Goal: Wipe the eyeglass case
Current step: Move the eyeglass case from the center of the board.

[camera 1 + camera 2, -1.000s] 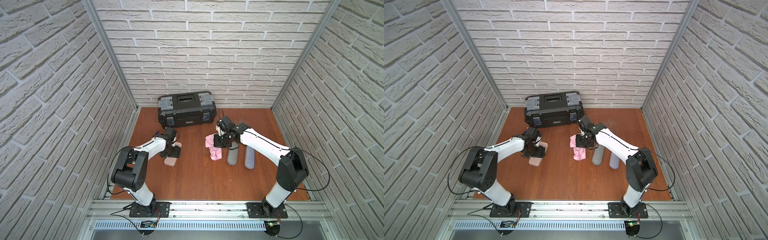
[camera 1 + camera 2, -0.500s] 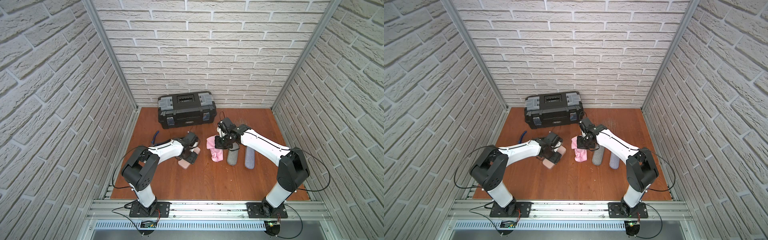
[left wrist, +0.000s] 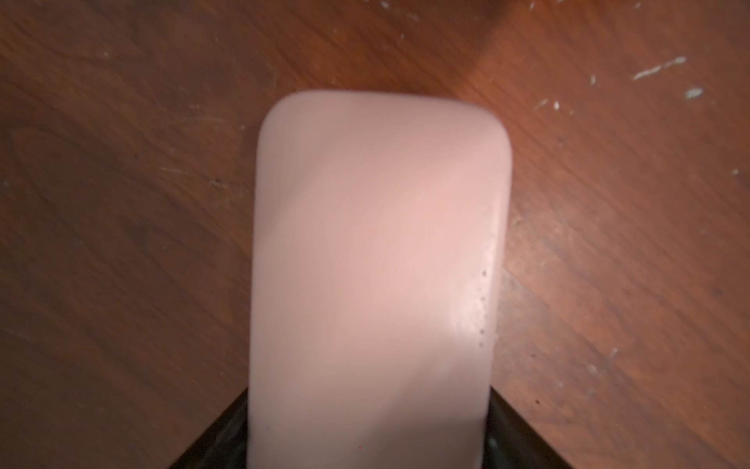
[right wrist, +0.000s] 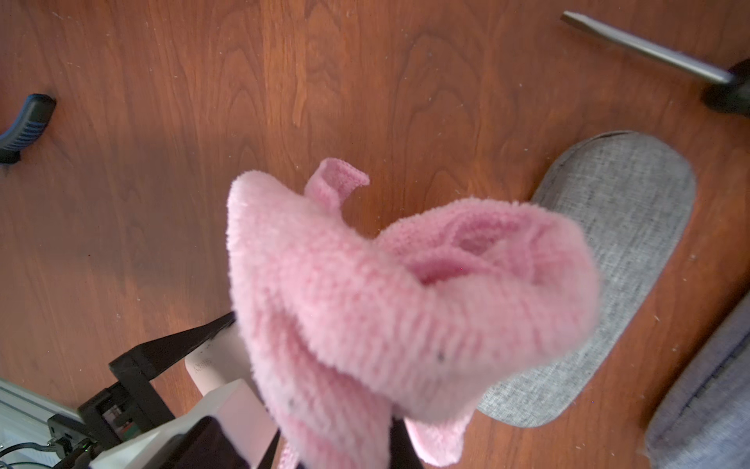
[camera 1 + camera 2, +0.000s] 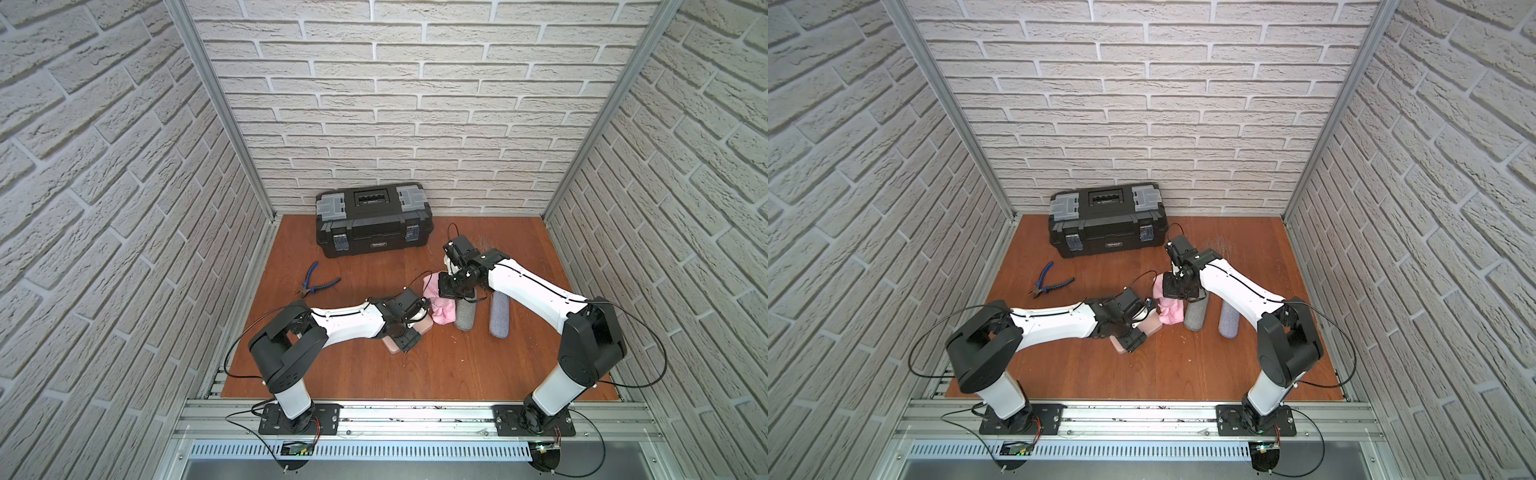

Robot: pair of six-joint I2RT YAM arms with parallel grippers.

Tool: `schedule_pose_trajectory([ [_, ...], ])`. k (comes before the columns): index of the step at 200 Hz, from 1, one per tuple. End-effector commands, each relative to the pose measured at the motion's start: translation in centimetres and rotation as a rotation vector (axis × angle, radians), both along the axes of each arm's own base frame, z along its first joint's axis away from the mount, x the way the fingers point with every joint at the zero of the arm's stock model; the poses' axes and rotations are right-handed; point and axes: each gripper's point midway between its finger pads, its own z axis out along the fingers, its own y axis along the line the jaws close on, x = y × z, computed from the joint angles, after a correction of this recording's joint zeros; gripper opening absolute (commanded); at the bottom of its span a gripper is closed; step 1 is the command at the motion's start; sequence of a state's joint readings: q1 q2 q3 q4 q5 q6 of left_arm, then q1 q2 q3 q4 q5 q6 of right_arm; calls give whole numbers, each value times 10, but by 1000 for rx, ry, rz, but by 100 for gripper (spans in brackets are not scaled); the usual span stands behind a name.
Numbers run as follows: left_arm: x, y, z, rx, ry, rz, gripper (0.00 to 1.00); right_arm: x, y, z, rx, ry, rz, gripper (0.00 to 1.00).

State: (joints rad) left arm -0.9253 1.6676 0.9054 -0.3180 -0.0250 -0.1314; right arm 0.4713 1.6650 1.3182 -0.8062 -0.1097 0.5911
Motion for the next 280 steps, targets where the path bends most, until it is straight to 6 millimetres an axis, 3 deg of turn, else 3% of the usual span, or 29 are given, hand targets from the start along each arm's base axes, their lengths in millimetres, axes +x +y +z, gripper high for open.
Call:
schedule_pose_trajectory([
  [1, -8, 1, 4, -66, -10, 5, 80, -4, -8, 17, -1, -33, -9, 2],
  [35, -13, 9, 4, -110, -54, 1, 79, -13, -7, 23, 24, -23, -16, 2],
  [69, -15, 13, 6, -147, -91, 13, 78, -27, -4, 11, 22, 24, -7, 2],
  [117, -21, 17, 16, -235, -153, 33, 74, -43, 25, 2, 41, 59, 51, 2],
  [146, -25, 23, 18, -241, -184, 43, 78, -44, 33, 0, 48, 61, 57, 3],
  [185, -27, 29, 17, -245, -202, 49, 73, -45, 37, -1, 37, 68, 78, 3],
  [280, -36, 45, 21, -234, -236, 89, 86, -49, 49, -7, 30, 76, 106, 3],
])
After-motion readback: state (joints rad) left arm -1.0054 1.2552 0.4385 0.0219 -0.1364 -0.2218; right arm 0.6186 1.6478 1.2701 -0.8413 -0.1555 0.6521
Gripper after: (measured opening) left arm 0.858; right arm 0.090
